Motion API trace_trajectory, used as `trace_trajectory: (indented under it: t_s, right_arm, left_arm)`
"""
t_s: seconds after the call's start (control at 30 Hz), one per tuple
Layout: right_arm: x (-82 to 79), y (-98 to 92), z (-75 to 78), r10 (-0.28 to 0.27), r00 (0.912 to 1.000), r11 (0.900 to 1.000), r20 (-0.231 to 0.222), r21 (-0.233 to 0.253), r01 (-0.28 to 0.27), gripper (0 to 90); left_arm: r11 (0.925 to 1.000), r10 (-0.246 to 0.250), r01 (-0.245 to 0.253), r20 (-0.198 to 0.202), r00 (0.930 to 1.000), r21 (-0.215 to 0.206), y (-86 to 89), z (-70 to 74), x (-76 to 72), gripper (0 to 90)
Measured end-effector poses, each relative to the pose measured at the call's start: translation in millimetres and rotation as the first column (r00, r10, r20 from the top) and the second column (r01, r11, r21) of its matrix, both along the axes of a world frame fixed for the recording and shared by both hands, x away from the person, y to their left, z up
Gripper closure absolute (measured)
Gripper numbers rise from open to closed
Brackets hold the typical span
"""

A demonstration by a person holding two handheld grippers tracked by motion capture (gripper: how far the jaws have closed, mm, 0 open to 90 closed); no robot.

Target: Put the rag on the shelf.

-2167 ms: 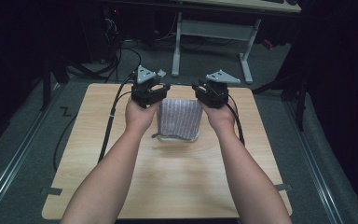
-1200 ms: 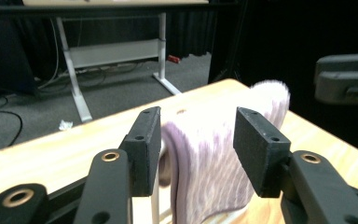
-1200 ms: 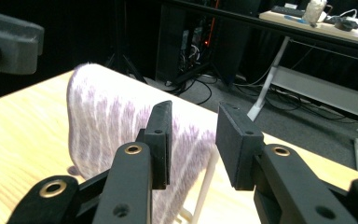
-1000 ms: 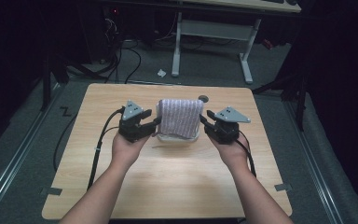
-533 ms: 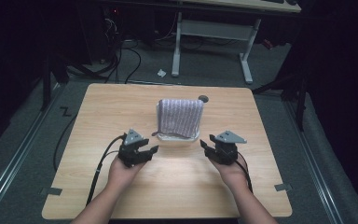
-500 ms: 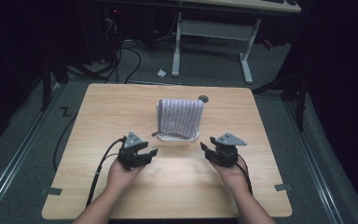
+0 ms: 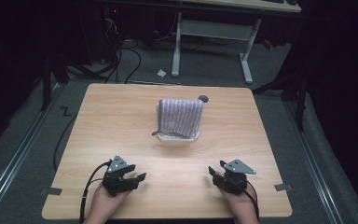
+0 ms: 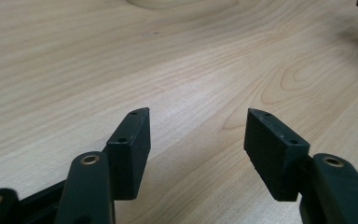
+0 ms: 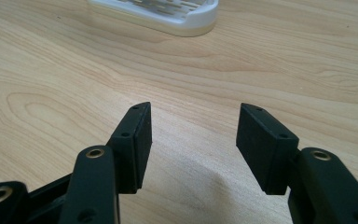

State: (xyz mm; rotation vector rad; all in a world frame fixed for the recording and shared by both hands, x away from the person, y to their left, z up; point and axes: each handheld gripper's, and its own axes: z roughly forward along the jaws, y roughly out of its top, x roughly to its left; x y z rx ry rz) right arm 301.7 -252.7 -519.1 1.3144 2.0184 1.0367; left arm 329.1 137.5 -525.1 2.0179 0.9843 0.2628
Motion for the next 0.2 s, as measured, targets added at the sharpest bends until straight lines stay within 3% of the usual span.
trace_trajectory:
  t_s: [0.13, 0.2]
  right_arm:
    - [-0.8, -0.4, 0.9, 0.002, 1.0000, 1.000, 0.002, -0.005, -0.002, 45.5]
    - [-0.4, -2.2, 0.6, -0.005, 1.0000, 1.000, -0.004, 0.002, 0.005, 45.5]
  left_arm:
    - [0.9999, -0.005, 0.006, -0.010, 0.9999, 0.012, 0.8, -2.3, -0.5, 39.0]
    - [0.9997, 0.015, -0.015, -0.020, 0.9997, 0.018, 2.5, -3.1, 0.1, 37.8]
